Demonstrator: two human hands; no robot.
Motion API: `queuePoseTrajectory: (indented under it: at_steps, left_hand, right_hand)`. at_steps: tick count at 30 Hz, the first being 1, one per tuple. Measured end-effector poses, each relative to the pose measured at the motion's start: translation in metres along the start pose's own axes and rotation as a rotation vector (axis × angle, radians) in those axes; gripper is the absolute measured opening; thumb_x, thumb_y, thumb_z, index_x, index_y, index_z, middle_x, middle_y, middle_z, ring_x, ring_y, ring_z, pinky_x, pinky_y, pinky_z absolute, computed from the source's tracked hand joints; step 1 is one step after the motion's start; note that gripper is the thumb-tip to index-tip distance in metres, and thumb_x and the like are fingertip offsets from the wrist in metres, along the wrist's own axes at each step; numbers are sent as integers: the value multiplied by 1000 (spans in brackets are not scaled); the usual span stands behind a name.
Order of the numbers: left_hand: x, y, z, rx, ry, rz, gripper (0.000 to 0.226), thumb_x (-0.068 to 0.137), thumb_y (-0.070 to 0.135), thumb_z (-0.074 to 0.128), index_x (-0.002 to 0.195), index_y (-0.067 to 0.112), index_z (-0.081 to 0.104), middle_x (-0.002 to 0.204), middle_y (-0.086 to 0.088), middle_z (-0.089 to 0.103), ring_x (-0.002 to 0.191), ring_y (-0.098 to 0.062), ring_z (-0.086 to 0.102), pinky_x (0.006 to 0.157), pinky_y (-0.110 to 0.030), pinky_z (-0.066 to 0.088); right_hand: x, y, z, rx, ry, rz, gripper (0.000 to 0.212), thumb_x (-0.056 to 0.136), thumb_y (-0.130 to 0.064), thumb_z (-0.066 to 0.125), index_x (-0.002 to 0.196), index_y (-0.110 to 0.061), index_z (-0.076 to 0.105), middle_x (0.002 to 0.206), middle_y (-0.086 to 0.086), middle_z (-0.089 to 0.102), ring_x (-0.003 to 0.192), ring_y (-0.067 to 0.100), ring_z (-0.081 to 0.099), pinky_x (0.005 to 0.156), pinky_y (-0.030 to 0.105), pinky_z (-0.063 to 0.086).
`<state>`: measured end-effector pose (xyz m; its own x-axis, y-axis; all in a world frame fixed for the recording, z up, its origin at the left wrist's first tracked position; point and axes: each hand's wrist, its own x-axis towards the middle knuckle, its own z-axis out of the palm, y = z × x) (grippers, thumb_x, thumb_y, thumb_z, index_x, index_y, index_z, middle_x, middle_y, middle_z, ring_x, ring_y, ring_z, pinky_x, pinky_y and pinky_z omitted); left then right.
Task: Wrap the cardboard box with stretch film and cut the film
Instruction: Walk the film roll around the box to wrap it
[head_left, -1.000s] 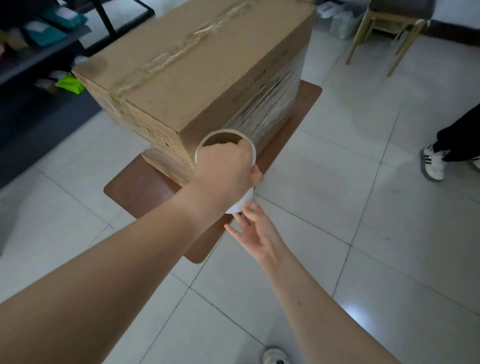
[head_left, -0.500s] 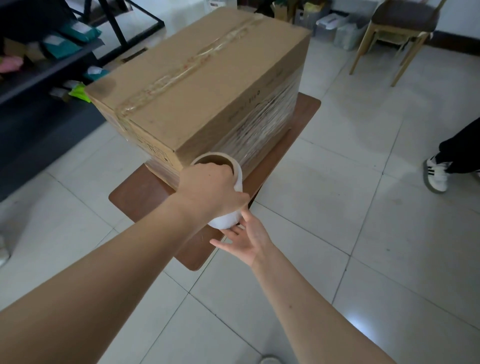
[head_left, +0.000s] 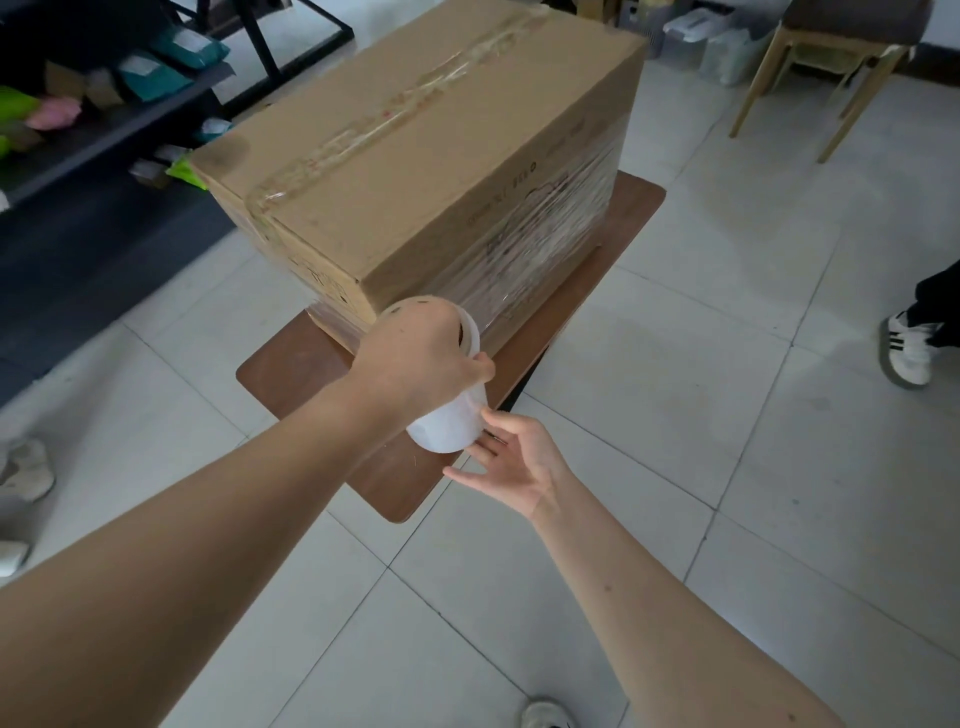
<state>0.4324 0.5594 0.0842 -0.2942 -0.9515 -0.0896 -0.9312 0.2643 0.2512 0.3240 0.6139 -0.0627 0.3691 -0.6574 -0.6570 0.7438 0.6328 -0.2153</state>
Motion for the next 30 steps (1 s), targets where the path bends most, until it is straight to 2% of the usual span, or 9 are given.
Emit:
queuePoseTrajectory:
  at_steps: [4,8,12,15,18,21,23,26,30]
  left_hand:
    - [-16,-14,0,76,-8,56,39,80,41,62,61,12,42,54,0,37,47,-17,34,45,-26,27]
    - [-33,-35,-6,35,-62,60,29,73,39,66,69,15,51,59,5,47,52,-14,43,46,-26,31]
    - [-51,-70,-12,14,-113,71,13,70,22,64,74,16,53,67,4,54,65,-16,53,52,-28,41]
    - [-58,-98,-19,111,-47,129,18,69,12,57,69,25,45,63,9,48,61,-12,48,48,-24,32]
    - [-52,-114,-25,141,-23,224,13,69,35,58,69,24,50,61,8,50,60,-15,49,49,-26,38]
    - [-41,-126,-31,110,-54,305,40,80,60,54,69,21,53,59,6,53,56,-15,52,47,-26,36]
    - [-34,-138,-34,115,-51,366,43,85,54,56,62,19,47,54,5,48,52,-15,47,46,-26,30]
    - [-25,-160,-36,139,-43,482,40,86,46,58,63,16,47,56,3,48,55,-18,49,49,-28,37]
    - [-18,-176,-41,153,-52,595,31,85,40,60,72,13,53,64,1,54,61,-21,53,55,-33,44]
  right_hand:
    - [10,12,-1,8,9,72,35,99,-30,47,125,-8,58,134,12,57,132,29,46,106,66,30]
    - [12,39,4,40,-45,68,30,101,-16,44,128,-11,55,133,11,58,128,27,49,105,68,28]
    - [20,81,23,90,-86,3,36,100,-1,35,132,-6,50,136,12,56,131,25,48,106,64,33]
    - [34,109,48,153,-83,-81,41,98,5,33,132,-8,51,136,10,55,127,24,50,102,58,40]
    - [47,130,67,232,-47,-180,36,98,6,34,125,-8,55,132,10,57,126,23,51,101,54,41]
    - [57,147,83,280,-39,-290,32,99,5,34,118,-7,57,126,7,60,128,21,50,102,49,42]
    - [64,153,94,317,-22,-339,31,98,7,35,114,-7,57,129,8,58,129,22,49,100,46,43]
    - [83,161,108,367,2,-381,32,97,8,36,113,-7,59,132,12,57,130,22,48,97,42,44]
    - [100,168,118,411,31,-431,33,96,9,38,116,-6,60,120,10,63,126,25,51,97,42,44]
